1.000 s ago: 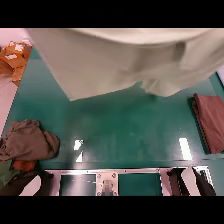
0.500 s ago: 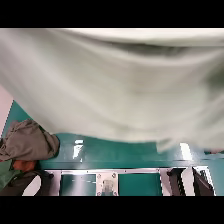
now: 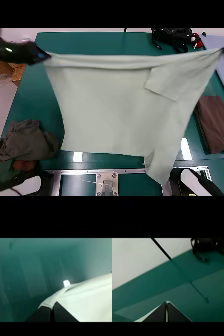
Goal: Fold the shirts.
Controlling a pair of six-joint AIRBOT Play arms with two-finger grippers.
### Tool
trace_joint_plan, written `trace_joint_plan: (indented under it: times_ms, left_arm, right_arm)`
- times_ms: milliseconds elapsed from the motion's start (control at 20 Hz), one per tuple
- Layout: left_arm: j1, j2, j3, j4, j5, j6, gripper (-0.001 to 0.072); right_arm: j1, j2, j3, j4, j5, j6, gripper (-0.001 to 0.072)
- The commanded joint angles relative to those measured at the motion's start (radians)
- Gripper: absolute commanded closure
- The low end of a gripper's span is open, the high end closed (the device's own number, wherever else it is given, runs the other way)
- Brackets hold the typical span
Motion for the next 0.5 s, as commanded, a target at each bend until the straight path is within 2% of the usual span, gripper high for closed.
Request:
trace_joint_plan:
  times_ms: [0, 200, 450]
  left_arm:
    - [-0.061, -0.251, -0.053, -0.062, 0.124, 0.053, 0.0680]
    - [-0.143, -0.448, 0.041, -0.064, 0.274, 0.048, 0.0681]
    - [-0.136, -0.486, 0.153, -0.059, 0.385, -0.020, 0.0681]
  right_arm:
    - [0.096, -0.319, -0.021, 0.007, -0.090, -0.059, 0.0696]
    - [0.115, -0.649, 0.186, 0.059, -0.064, -0.053, 0.0696]
    - [0.115, -0.816, 0.435, 0.082, -0.049, -0.020, 0.0695]
